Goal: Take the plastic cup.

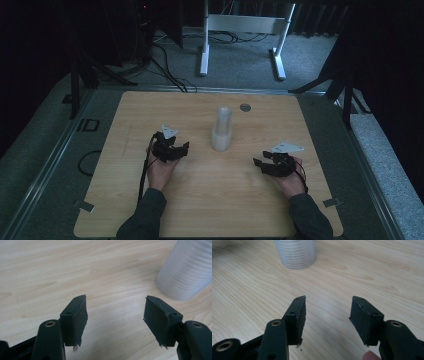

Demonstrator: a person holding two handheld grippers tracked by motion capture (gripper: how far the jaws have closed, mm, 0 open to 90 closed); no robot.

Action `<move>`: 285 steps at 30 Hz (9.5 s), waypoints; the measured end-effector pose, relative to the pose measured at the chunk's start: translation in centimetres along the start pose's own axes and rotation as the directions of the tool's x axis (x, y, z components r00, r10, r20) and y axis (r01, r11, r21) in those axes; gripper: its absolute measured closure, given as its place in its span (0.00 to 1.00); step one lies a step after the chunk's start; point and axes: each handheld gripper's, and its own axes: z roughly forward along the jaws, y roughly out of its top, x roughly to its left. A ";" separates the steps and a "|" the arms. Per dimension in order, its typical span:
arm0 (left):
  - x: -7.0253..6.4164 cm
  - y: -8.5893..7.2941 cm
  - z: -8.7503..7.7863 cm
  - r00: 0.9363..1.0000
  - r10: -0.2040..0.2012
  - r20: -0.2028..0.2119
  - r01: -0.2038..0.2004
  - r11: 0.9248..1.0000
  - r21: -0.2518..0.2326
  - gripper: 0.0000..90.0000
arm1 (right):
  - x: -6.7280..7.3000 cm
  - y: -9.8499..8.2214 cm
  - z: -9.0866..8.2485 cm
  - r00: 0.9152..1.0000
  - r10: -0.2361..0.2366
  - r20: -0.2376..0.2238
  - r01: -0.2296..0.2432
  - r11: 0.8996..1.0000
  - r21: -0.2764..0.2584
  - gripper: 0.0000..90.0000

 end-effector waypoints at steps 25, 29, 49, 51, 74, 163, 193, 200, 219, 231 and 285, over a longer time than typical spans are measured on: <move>-3.1 2.5 1.2 0.980 0.103 0.170 -0.100 0.995 -0.025 0.33 | 1.3 6.0 -0.8 0.996 -0.080 -0.032 0.078 0.994 -0.078 0.49; -3.4 2.6 1.4 0.975 0.118 0.190 -0.111 0.993 -0.043 0.33 | 1.5 6.9 -0.7 0.995 -0.096 -0.035 0.093 0.992 -0.083 0.50; -5.5 4.0 2.9 0.952 0.160 0.262 -0.143 0.986 -0.084 0.32 | 2.7 11.1 -0.2 0.992 -0.115 -0.058 0.106 0.985 -0.137 0.45; -5.6 4.0 3.0 0.952 0.157 0.263 -0.139 0.986 -0.087 0.32 | 2.8 11.3 -0.2 0.991 -0.117 -0.059 0.108 0.984 -0.140 0.45; -7.2 4.6 5.4 0.950 0.163 0.268 -0.141 0.985 -0.098 0.27 | 3.5 14.9 1.7 0.990 -0.091 -0.105 0.070 0.980 -0.188 0.32; -7.6 4.6 5.2 0.951 0.225 0.214 -0.189 0.966 -0.177 0.31 | 3.4 17.2 4.3 0.989 -0.041 -0.142 0.013 0.981 -0.193 0.42; -8.3 4.7 6.1 0.955 0.227 0.191 -0.187 0.960 -0.207 0.23 | 3.5 17.0 4.6 0.982 -0.023 -0.189 -0.012 0.983 -0.181 0.43; -8.3 4.6 6.1 0.955 0.226 0.191 -0.186 0.961 -0.206 0.23 | 3.7 17.1 4.5 0.984 -0.043 -0.175 0.008 0.981 -0.195 0.44; -8.2 4.5 5.9 0.955 0.221 0.199 -0.180 0.962 -0.206 0.22 | 3.9 18.0 3.7 0.984 -0.056 -0.169 0.018 0.975 -0.221 0.45; -8.2 4.8 5.3 0.962 0.211 0.173 -0.171 0.960 -0.220 0.16 | 4.2 18.8 3.1 0.984 -0.067 -0.162 0.028 0.973 -0.229 0.45; -5.3 5.4 2.1 0.963 0.124 0.239 -0.090 0.985 -0.148 0.21 | 4.4 22.3 -0.6 0.982 -0.097 -0.162 0.047 0.956 -0.288 0.46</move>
